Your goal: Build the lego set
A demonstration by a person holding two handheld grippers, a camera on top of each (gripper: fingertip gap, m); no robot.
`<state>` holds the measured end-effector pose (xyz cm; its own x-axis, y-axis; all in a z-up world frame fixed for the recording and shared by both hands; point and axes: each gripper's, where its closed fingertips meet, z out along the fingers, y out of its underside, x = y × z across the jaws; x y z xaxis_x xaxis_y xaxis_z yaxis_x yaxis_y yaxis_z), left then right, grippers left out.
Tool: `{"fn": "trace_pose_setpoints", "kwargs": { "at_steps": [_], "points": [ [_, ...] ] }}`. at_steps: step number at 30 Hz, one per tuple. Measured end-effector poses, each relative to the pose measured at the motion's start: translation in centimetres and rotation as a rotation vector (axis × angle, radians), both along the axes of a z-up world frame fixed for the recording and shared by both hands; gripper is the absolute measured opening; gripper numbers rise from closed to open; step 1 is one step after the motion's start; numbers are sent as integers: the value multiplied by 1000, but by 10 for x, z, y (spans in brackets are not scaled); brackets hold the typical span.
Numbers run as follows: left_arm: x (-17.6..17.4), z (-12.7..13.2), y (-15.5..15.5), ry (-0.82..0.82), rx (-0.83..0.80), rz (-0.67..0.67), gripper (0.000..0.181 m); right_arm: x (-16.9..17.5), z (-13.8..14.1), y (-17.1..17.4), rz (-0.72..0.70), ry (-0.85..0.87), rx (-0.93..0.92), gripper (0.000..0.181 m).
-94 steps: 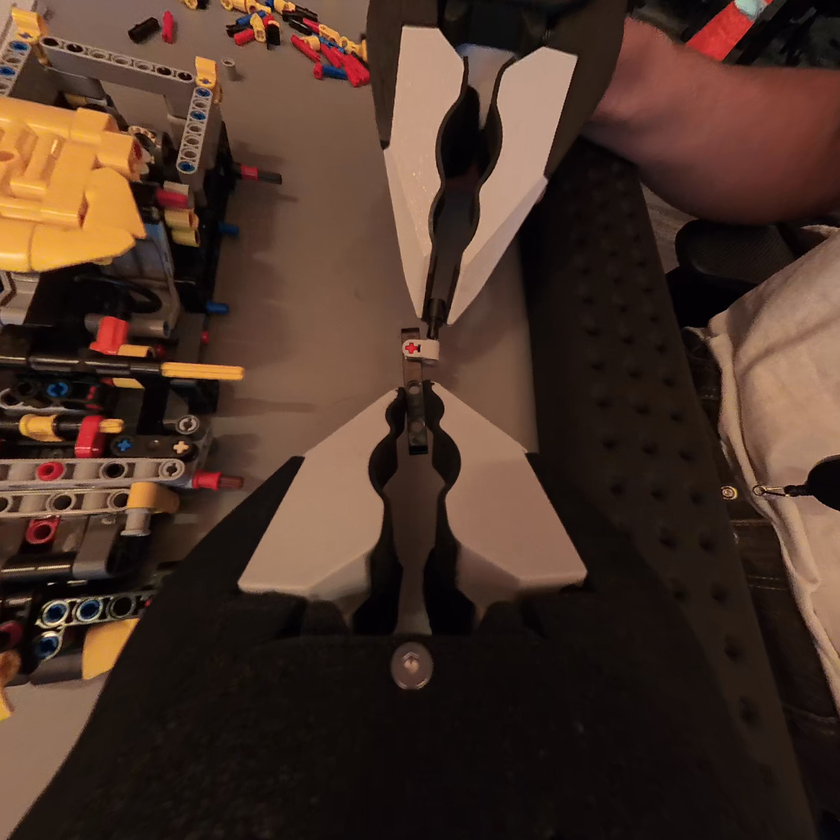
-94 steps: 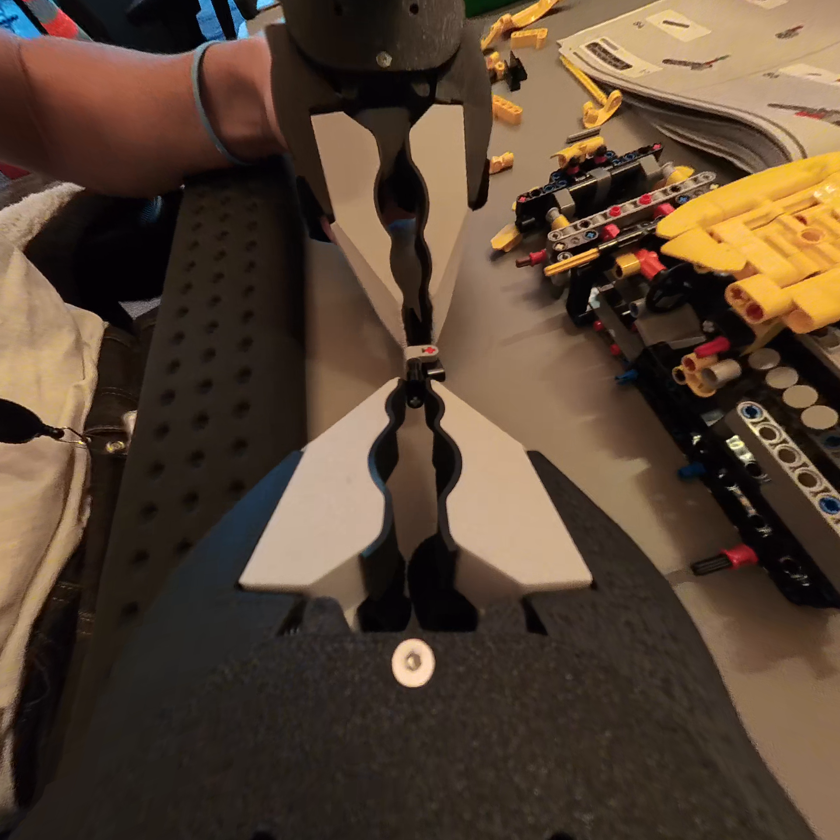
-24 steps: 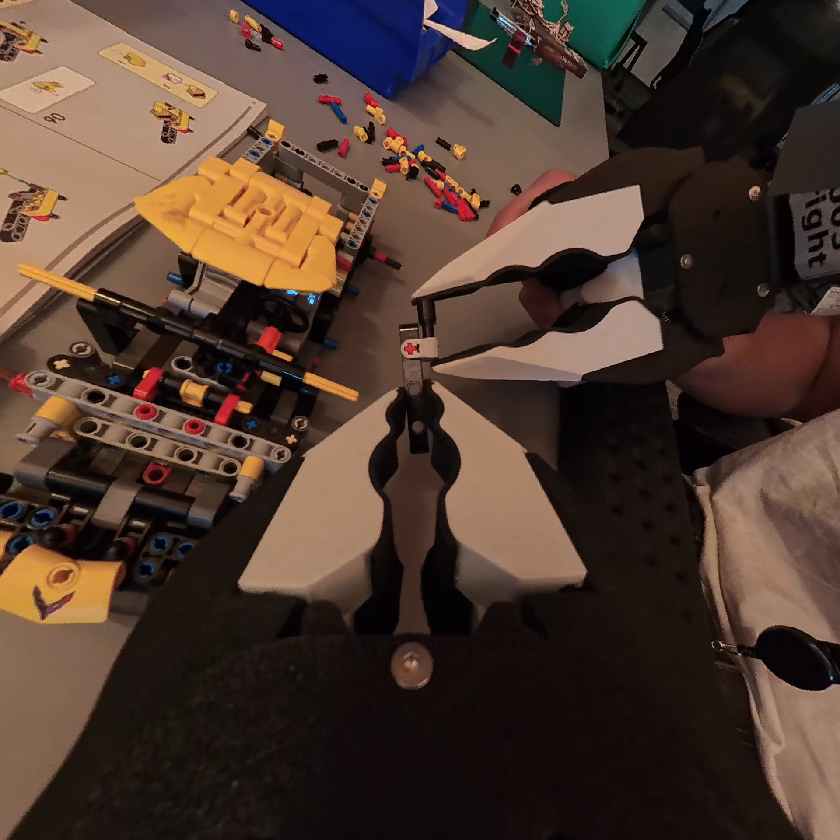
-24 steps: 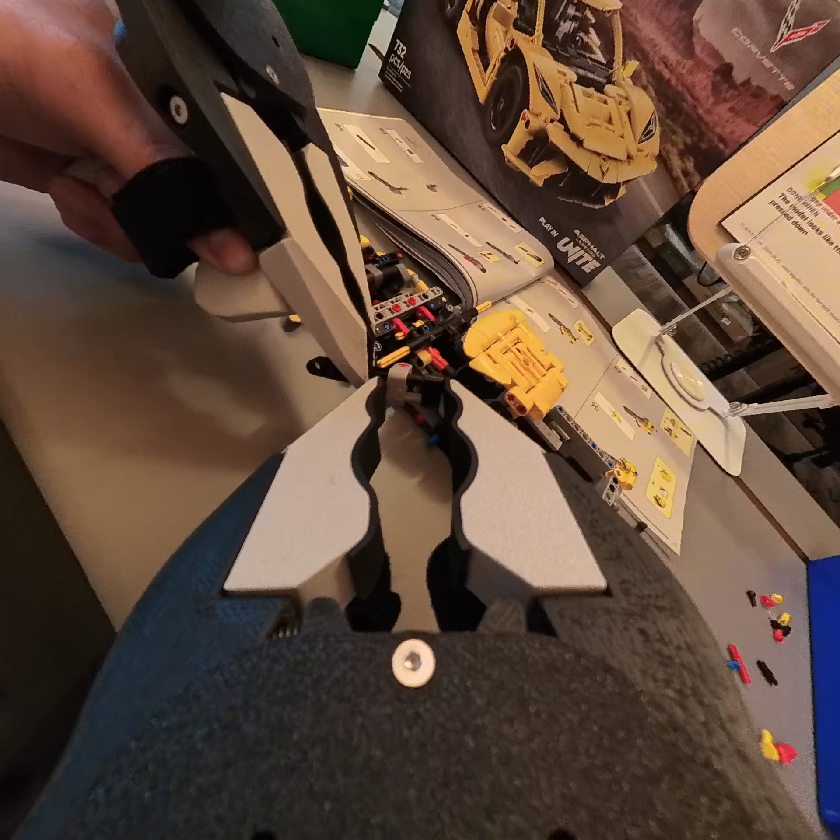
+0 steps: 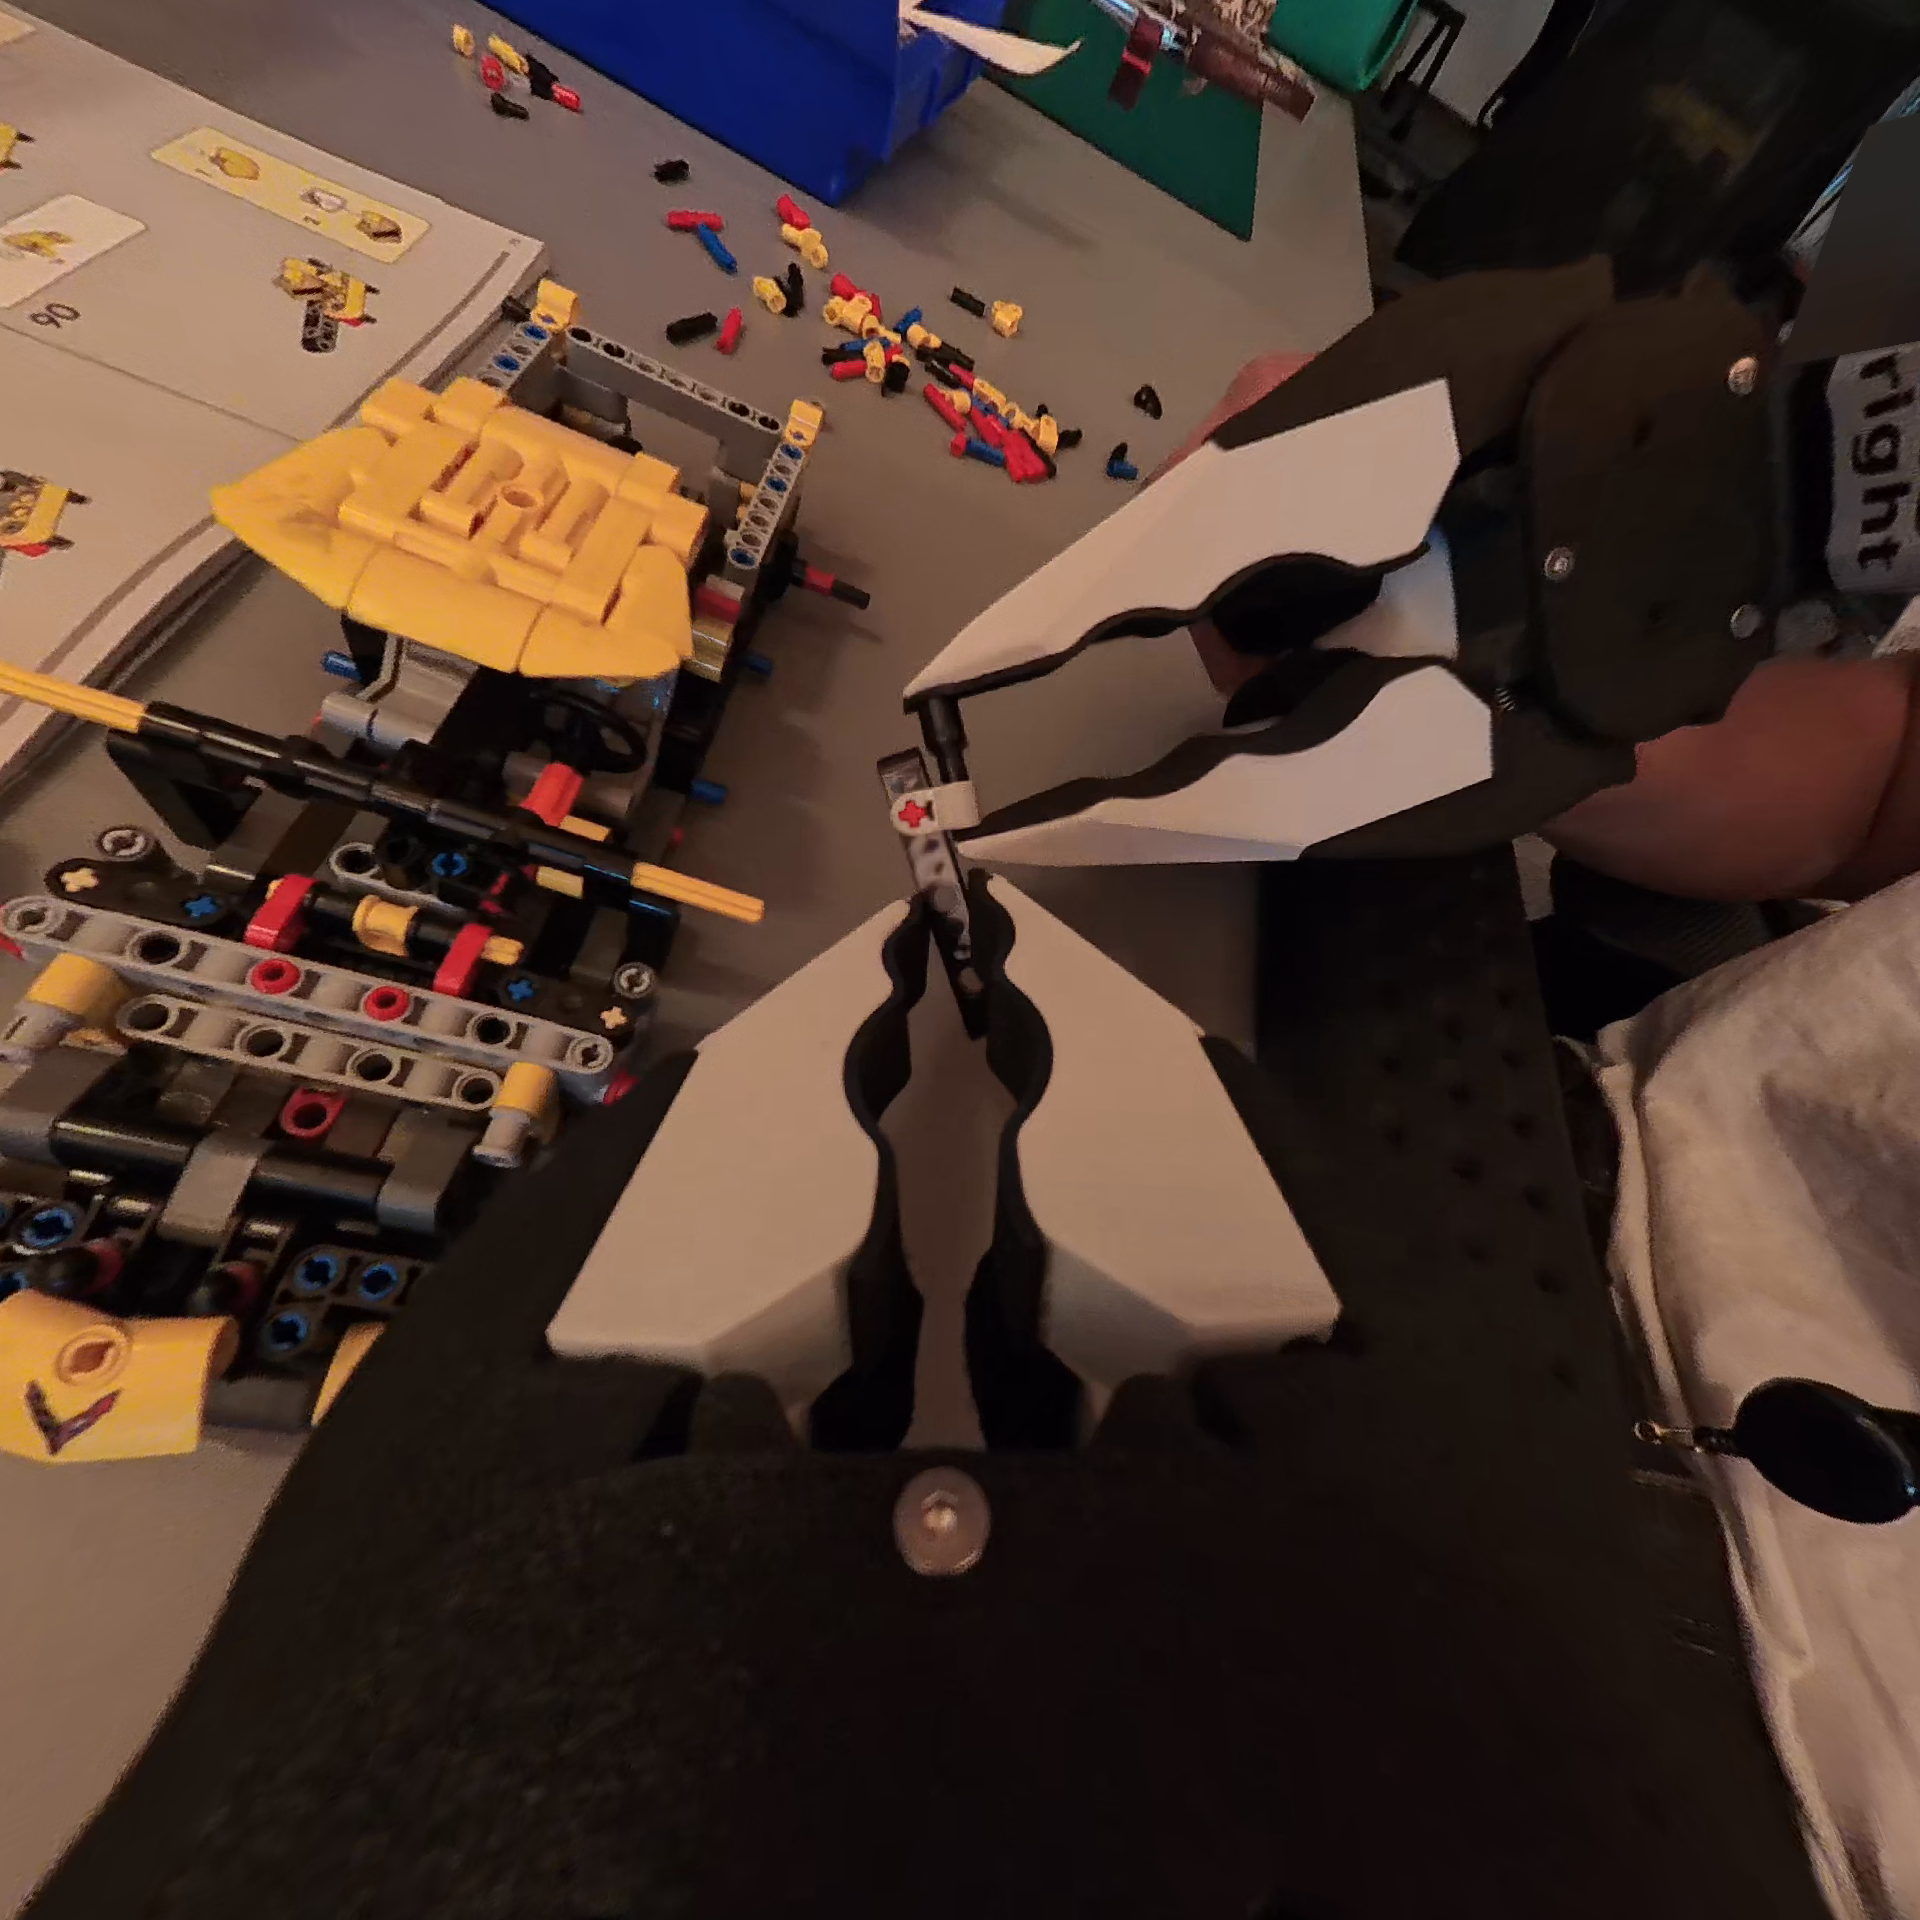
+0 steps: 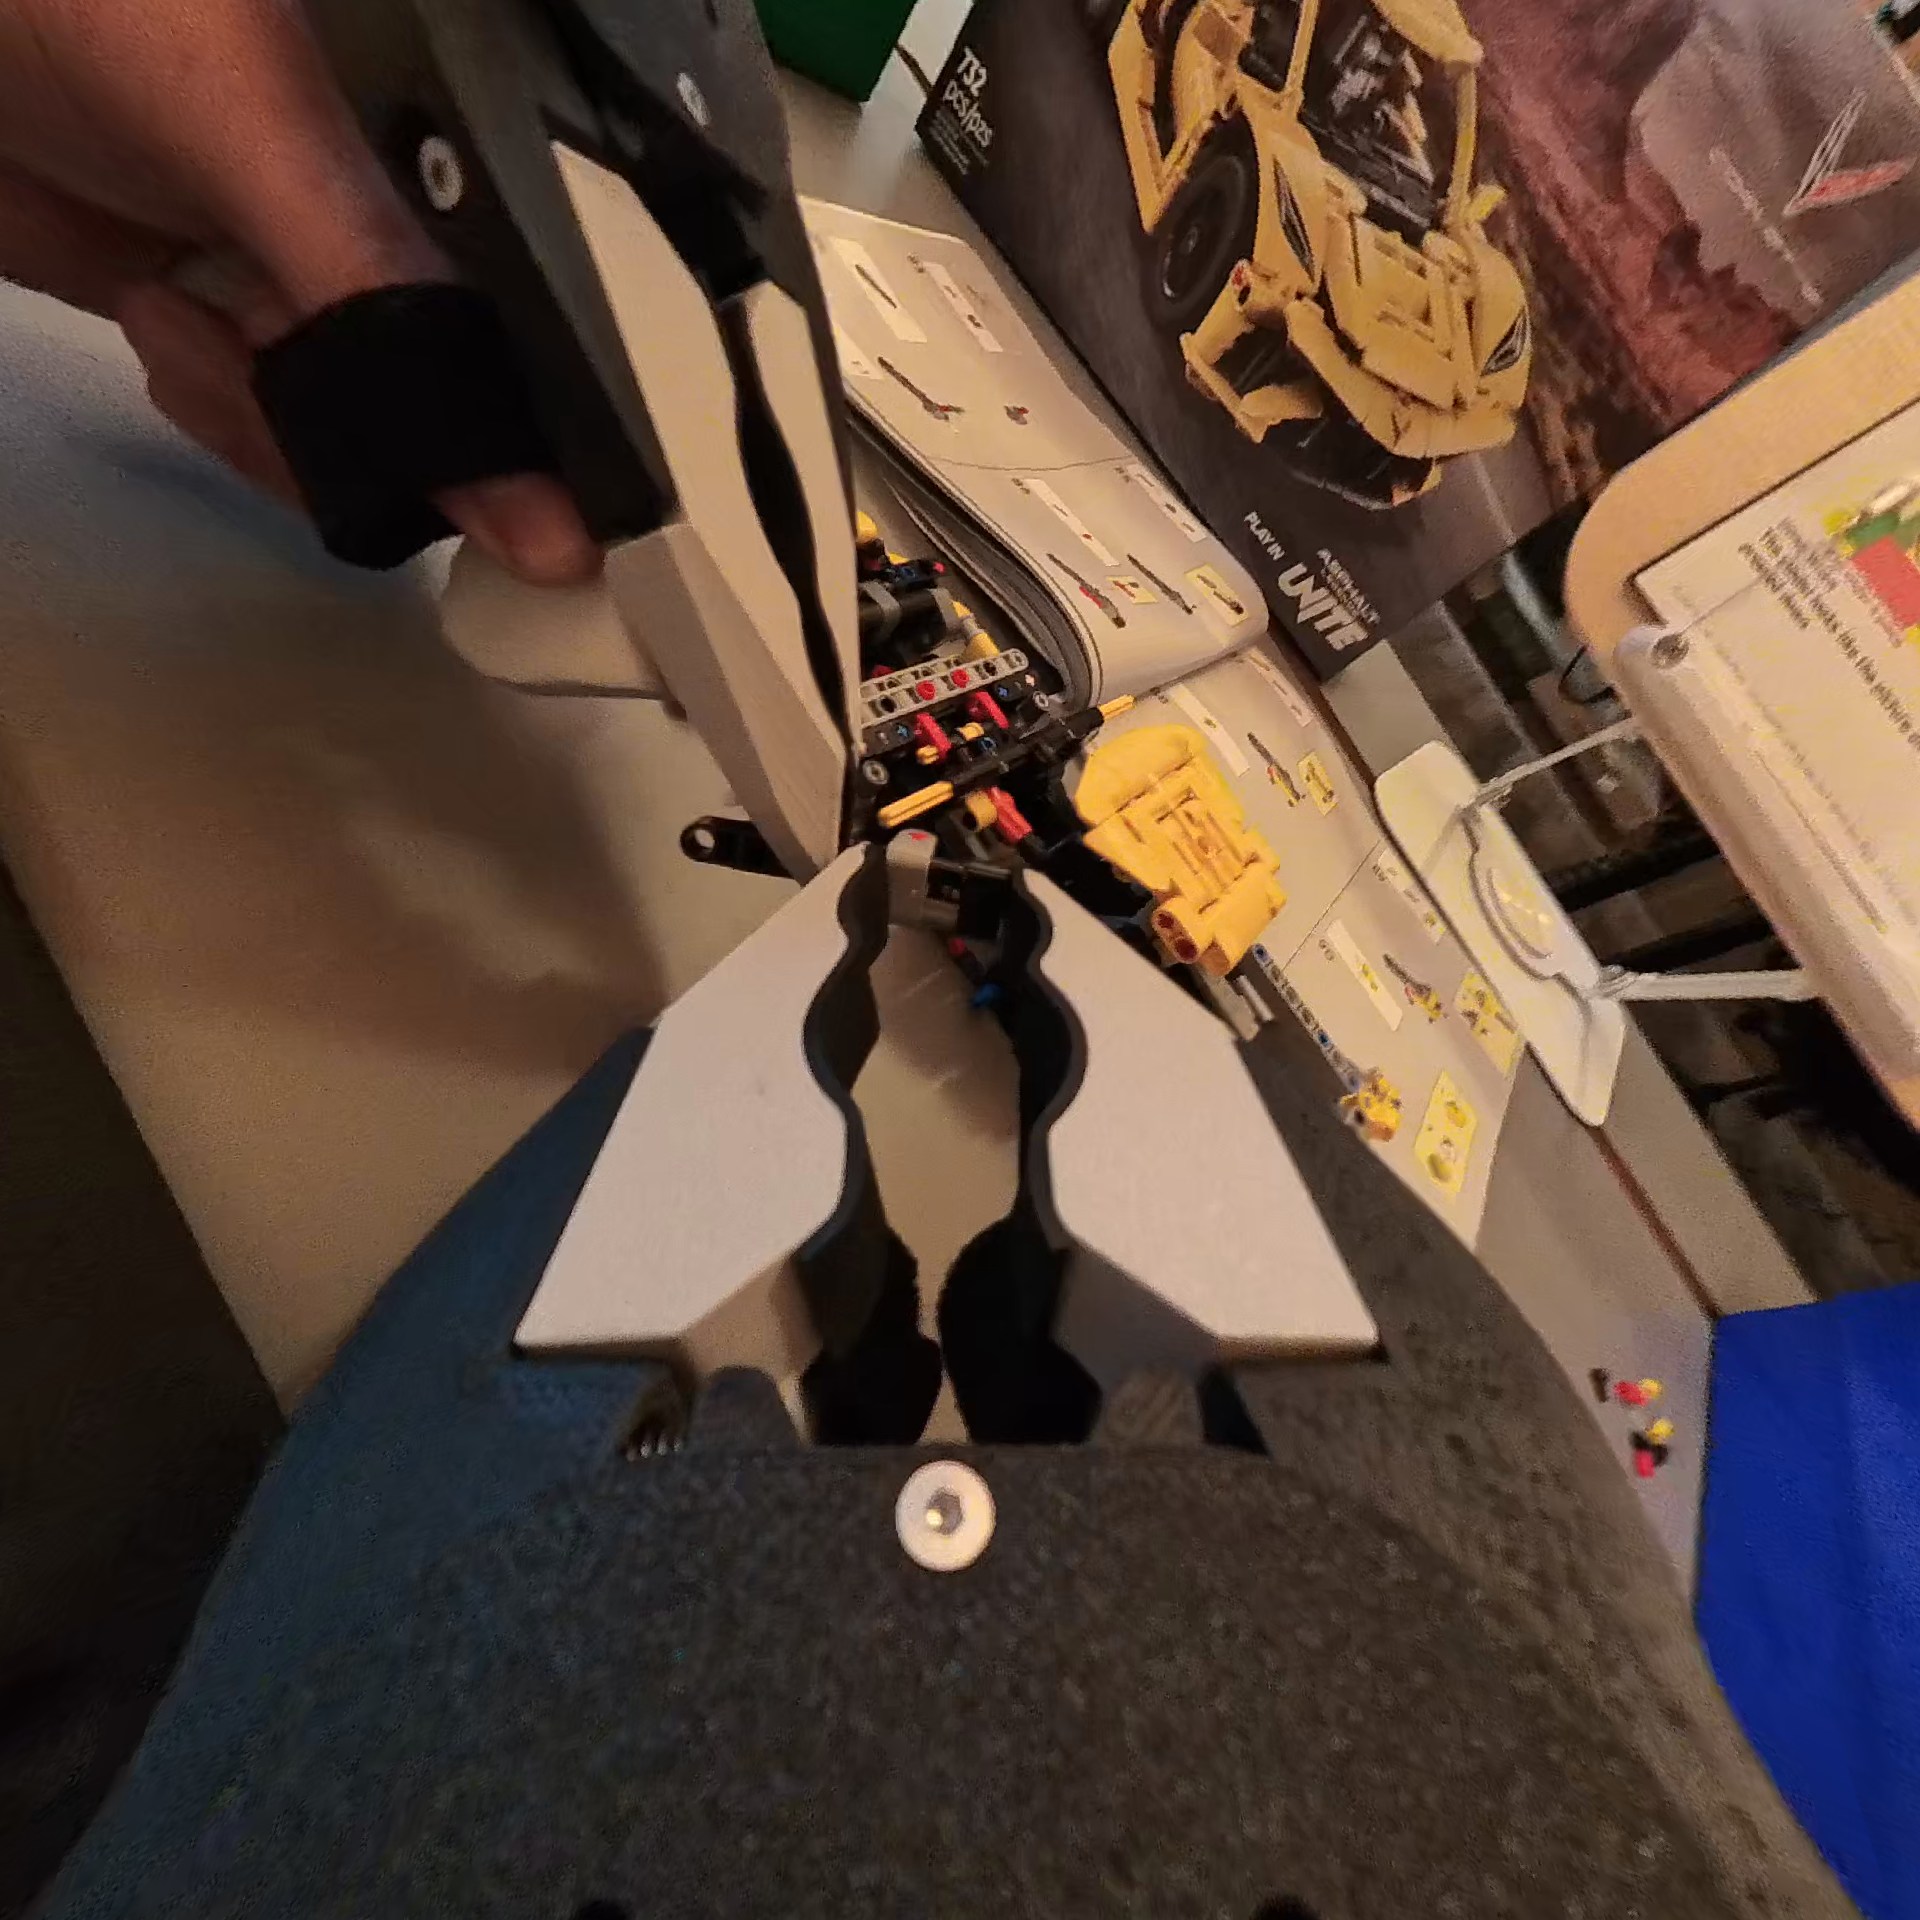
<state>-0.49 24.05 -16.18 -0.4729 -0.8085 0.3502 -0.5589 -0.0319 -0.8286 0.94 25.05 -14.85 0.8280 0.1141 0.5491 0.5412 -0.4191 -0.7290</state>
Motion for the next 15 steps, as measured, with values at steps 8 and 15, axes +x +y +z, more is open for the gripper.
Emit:
{"fn": "trace_pose_setpoints", "kwargs": {
  "at_steps": [8, 15],
  "points": [
    [-2, 25, -5, -35, -260, -35, 8, -3, 26, -4, 65, 144, 137, 22],
    [-9, 53, -2, 31, -720, -126, 29, -18, 55, -18, 279, 171, 316, 21]
  ]
}}
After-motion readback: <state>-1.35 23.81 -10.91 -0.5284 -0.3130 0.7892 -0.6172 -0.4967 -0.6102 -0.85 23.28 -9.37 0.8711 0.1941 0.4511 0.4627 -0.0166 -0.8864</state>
